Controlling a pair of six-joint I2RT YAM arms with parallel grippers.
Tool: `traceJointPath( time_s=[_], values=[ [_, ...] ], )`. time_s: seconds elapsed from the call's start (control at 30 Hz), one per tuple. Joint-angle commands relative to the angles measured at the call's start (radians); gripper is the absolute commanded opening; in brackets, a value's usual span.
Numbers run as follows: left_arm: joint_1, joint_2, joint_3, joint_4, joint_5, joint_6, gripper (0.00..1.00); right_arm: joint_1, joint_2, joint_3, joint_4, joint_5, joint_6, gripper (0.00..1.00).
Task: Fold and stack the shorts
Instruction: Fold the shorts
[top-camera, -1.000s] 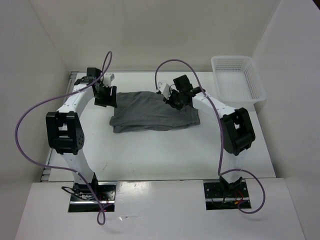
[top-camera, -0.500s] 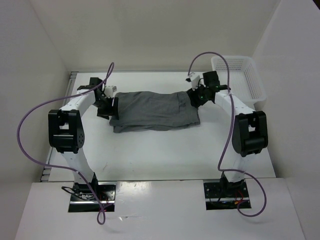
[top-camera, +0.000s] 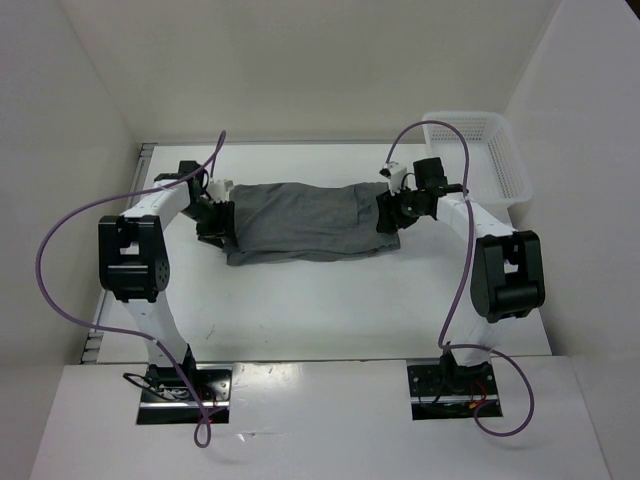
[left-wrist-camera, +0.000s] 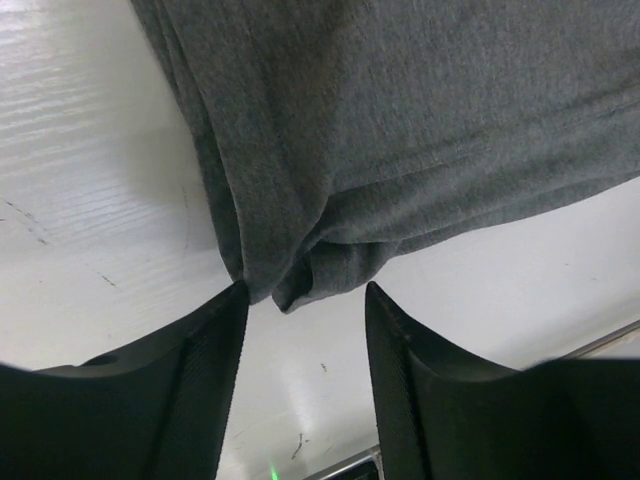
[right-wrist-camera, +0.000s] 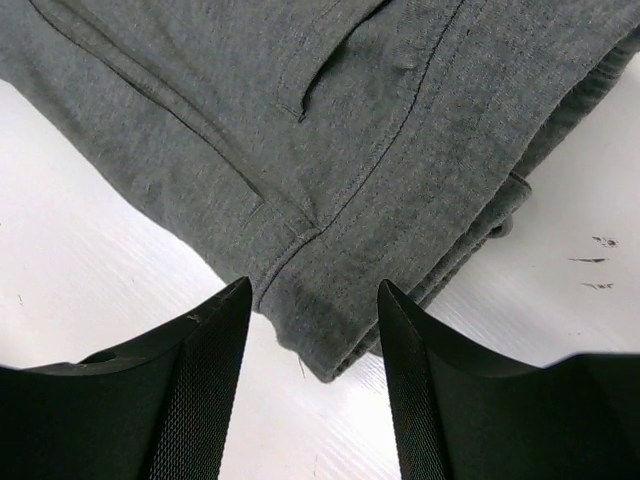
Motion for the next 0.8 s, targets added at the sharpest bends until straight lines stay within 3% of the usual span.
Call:
traceJointPath(
  time_s=[0.0,0.13,0.27,0.4,0.53,0.6,0.67,0.77],
  values=[
    [0.005,0.007,-0.001,-0.023,0.044,0.006,0.55,-0.007,0.000,-0.001,0.038,-0.017,0.020,0.59],
    [0.014,0.029,-0.010,-0.023,0.044,0.006,0.44,-0.007,0.011,-0.001,0.048,-0.008,0.020,0.59],
    [0.014,0.050,-0.010,-0.023,0.023,0.006,0.42,-0.016,0.011,-0.001,0.048,0.026,0.020,0.59],
    [0.014,0.050,-0.010,-0.023,-0.005,0.006,0.56,-0.016,-0.009,-0.001,0.048,0.086,-0.027,0.59],
    [0.014,0.050,-0.001,-0.014,-0.005,0.006,0.56,-0.016,-0.009,-0.035,0.022,0.048,-0.049,0.59],
    [0.014,0.050,-0.001,-0.014,0.007,0.006,0.52,-0.016,-0.009,-0.044,0.013,0.014,-0.067,0.59],
    [0.014,0.050,-0.001,-0.014,0.017,0.006,0.42,-0.016,-0.009,-0.062,0.004,0.003,-0.076,0.53],
    [0.014,0.059,-0.001,-0.023,0.026,0.006,0.18,-0.016,-0.009,-0.062,0.004,-0.017,-0.076,0.44]
  ],
)
